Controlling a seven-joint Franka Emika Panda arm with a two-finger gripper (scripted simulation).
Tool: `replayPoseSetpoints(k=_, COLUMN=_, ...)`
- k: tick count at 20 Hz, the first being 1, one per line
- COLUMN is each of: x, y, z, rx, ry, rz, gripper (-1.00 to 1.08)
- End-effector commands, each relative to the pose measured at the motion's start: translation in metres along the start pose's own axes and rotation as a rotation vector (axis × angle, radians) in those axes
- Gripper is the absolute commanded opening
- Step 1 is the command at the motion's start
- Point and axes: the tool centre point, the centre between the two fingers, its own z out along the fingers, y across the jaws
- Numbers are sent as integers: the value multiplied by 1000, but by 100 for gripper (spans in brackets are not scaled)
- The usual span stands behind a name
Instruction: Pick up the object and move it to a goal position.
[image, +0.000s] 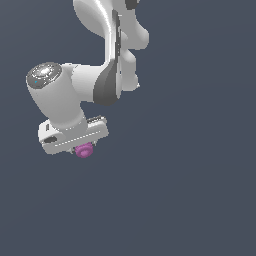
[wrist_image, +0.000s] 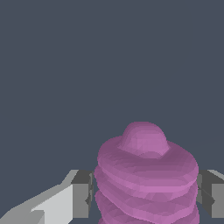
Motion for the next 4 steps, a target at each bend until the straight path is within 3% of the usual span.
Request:
replayPoseSetpoints(k=1, x=2, y=3, z=-2, rx=0, ry=0, rz=0, gripper=-100)
replayPoseSetpoints(k=4, x=2, y=4, z=-3, rx=0, ry=0, rz=0, gripper=-100)
